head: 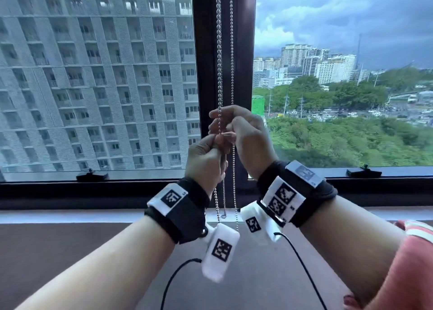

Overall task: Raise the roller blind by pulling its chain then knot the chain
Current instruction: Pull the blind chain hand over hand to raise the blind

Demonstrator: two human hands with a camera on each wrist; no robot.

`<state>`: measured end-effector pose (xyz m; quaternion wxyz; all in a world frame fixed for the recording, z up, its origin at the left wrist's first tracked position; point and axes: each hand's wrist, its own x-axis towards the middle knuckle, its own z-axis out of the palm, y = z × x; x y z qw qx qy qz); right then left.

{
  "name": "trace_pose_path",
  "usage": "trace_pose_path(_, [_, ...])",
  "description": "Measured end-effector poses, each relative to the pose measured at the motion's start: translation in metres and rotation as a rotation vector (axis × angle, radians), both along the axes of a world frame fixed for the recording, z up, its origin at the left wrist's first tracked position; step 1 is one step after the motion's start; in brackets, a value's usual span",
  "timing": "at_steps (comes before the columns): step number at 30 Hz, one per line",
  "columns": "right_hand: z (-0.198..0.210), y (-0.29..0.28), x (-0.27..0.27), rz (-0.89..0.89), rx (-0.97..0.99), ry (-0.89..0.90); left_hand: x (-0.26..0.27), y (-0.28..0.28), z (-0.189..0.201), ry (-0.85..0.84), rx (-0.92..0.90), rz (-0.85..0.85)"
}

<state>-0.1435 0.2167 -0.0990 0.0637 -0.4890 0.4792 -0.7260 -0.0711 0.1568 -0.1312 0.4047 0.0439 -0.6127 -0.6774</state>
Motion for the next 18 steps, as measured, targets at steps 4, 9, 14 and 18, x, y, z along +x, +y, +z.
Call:
trace_pose_path(4, [0.028,-0.007,0.009,0.101,-0.027,-0.111,0.005,0.000,-0.015,-0.092,-0.048,0.010])
trace_pose_path(9, [0.028,-0.016,0.017,0.130,-0.040,-0.204,0.007,0.013,-0.019,-0.076,-0.033,-0.026])
trace_pose_path(14, [0.027,-0.016,0.019,0.107,-0.050,-0.203,0.009,0.008,-0.017,-0.092,-0.056,-0.036])
trace_pose_path(18, [0.019,-0.019,0.019,0.131,-0.101,-0.198,0.011,0.001,-0.001,-0.012,-0.051,-0.051])
